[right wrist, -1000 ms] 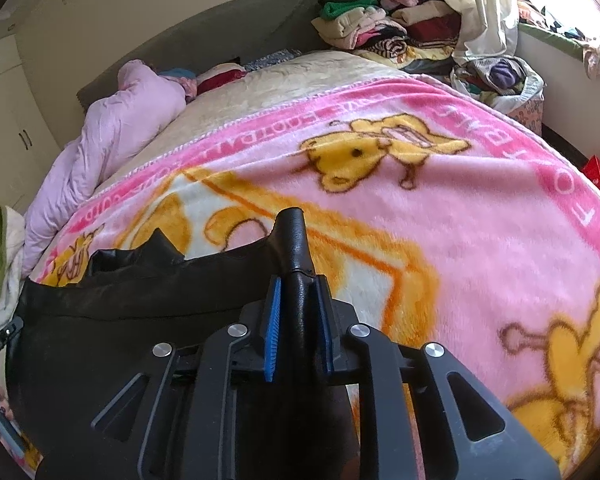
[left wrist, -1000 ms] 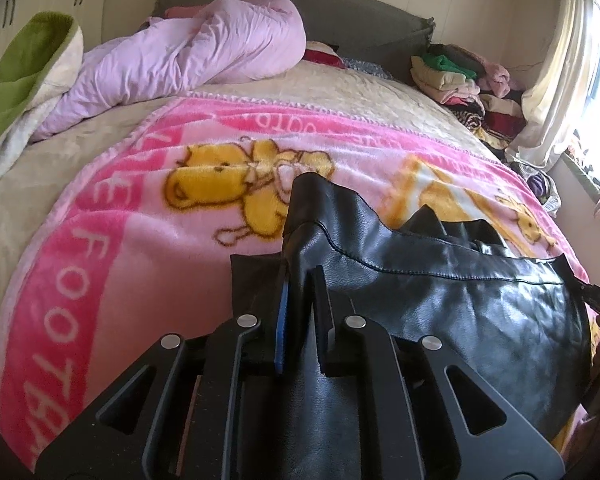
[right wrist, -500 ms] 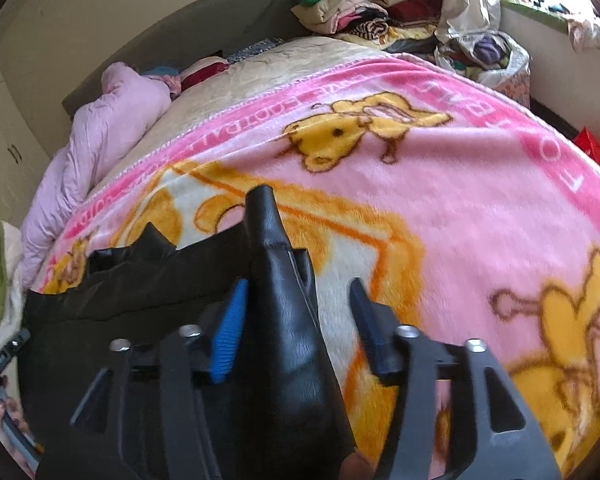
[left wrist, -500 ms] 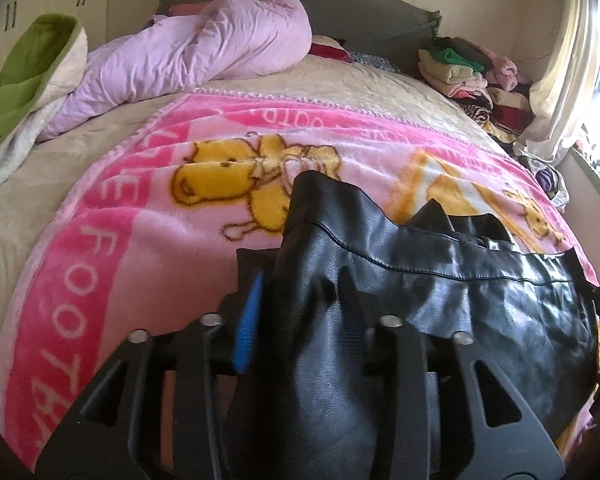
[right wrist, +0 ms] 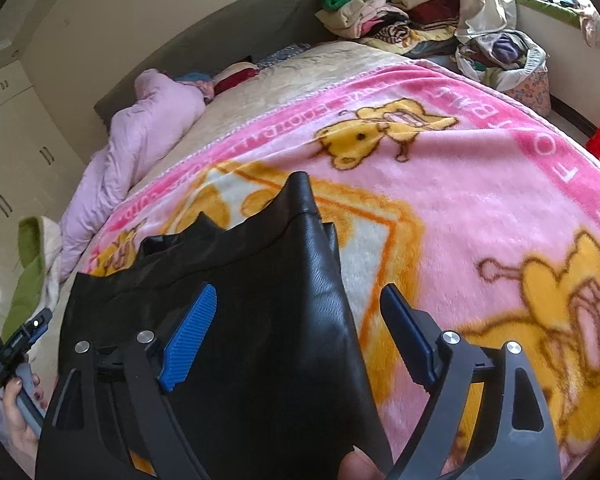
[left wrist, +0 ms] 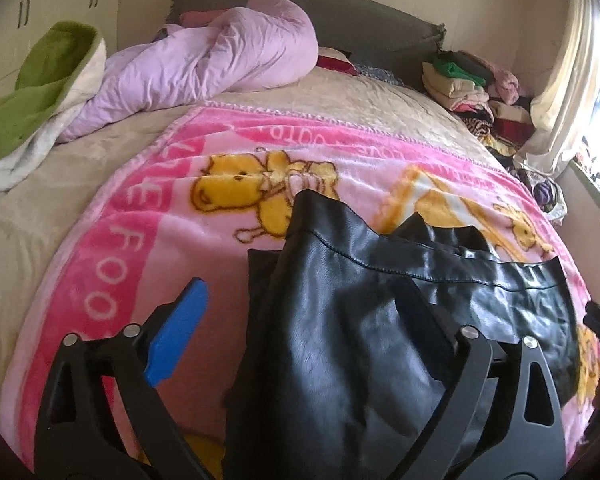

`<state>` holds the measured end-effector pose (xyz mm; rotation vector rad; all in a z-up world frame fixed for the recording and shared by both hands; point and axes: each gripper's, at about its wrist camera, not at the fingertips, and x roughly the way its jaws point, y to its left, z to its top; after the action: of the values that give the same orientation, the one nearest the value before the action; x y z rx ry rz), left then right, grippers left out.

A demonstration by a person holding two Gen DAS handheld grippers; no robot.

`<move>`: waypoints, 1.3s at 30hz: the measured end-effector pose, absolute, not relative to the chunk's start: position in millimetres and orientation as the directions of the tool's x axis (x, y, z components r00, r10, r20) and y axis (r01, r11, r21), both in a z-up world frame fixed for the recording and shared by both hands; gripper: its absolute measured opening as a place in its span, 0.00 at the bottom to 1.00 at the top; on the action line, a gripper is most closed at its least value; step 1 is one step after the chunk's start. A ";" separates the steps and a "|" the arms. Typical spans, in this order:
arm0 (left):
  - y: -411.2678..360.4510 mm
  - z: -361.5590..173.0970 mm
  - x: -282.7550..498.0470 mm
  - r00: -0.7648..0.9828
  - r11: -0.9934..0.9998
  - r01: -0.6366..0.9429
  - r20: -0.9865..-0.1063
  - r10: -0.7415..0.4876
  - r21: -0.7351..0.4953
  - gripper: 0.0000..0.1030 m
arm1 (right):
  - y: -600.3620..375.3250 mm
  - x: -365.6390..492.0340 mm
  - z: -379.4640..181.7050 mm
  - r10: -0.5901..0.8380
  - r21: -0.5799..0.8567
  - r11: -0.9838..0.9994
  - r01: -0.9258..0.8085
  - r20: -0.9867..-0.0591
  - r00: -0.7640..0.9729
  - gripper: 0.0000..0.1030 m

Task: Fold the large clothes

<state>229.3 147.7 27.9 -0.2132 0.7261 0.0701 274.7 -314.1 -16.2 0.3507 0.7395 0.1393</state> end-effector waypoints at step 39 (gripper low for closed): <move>142.7 -37.7 148.5 0.636 0.891 -0.229 -0.753 -0.167 -0.391 0.45 | -337.3 199.1 -60.9 0.394 0.503 0.864 -0.023 -0.646 0.654 0.20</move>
<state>148.5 142.7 -37.7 -0.4856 0.8902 0.0369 199.1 -337.3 -60.9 0.4843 0.8314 0.2471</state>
